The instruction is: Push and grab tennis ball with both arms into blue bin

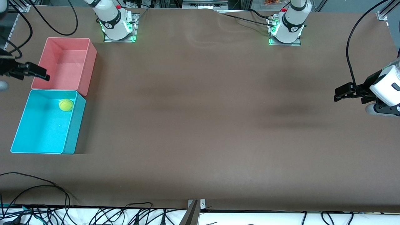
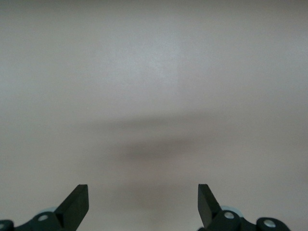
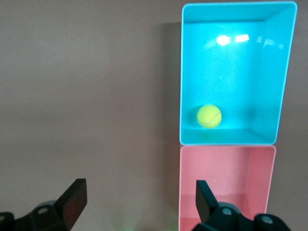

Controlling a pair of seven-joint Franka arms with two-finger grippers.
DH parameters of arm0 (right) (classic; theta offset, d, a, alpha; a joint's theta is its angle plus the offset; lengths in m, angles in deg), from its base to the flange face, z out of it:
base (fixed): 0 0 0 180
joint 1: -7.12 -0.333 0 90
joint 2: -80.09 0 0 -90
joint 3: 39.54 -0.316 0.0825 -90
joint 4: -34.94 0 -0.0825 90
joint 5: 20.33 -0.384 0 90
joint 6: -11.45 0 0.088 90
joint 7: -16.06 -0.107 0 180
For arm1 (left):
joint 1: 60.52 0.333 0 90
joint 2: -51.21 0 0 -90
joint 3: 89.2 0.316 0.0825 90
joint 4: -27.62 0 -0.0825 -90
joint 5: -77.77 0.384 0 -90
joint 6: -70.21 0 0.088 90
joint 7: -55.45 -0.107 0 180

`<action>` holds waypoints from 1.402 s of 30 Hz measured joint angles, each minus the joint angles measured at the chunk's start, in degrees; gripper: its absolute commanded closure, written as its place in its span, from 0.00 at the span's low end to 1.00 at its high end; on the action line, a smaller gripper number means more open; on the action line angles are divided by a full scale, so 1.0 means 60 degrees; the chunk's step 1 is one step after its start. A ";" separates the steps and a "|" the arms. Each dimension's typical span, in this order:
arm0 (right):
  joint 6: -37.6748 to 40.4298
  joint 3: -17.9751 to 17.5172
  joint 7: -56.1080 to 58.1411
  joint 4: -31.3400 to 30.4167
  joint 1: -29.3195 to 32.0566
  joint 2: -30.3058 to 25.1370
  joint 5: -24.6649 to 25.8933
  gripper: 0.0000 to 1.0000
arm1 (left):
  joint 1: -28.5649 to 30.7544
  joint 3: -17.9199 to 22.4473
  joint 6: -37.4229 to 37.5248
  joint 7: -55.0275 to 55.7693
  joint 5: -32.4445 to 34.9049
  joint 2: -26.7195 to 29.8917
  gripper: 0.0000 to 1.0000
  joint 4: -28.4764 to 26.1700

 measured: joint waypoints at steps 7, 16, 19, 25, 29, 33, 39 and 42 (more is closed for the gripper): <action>0.0399 -0.0068 -0.0750 -0.0435 0.0006 -0.0649 0.0000 0.00 | 0.0000 0.0001 0.0000 0.0000 0.0000 0.0000 0.00 0.0000; 0.0372 -0.0524 -0.0973 -0.0518 0.0015 -0.0731 0.0000 0.00 | 0.0000 0.0002 0.0000 0.0000 0.0000 0.0000 0.00 0.0000; 0.0311 -0.0637 -0.1049 -0.0561 0.0021 -0.0706 0.0000 0.00 | 0.0000 0.0002 0.0000 0.0000 0.0000 0.0000 0.00 0.0000; 0.0266 -0.0873 -0.1004 -0.0589 0.0263 -0.0631 0.0001 0.00 | 0.0000 0.0002 0.0000 0.0000 0.0000 0.0000 0.00 0.0000; 0.0266 -0.1027 -0.0998 -0.0593 0.0353 -0.0614 0.0001 0.00 | 0.0000 0.0002 0.0000 0.0000 0.0000 0.0000 0.00 0.0000; 0.0266 -0.1089 -0.0994 -0.0594 0.0357 -0.0612 0.0001 0.00 | 0.0000 0.0003 0.0000 0.0000 0.0000 0.0000 0.00 0.0000; 0.0263 -0.1157 -0.0981 -0.0596 0.0335 -0.0609 0.0001 0.00 | 0.0001 0.0003 0.0000 0.0000 0.0000 0.0000 0.00 0.0000; 0.0246 -0.1172 -0.0966 -0.0596 0.0319 -0.0609 0.0001 0.00 | 0.0000 0.0003 0.0000 0.0000 0.0000 0.0000 0.00 0.0000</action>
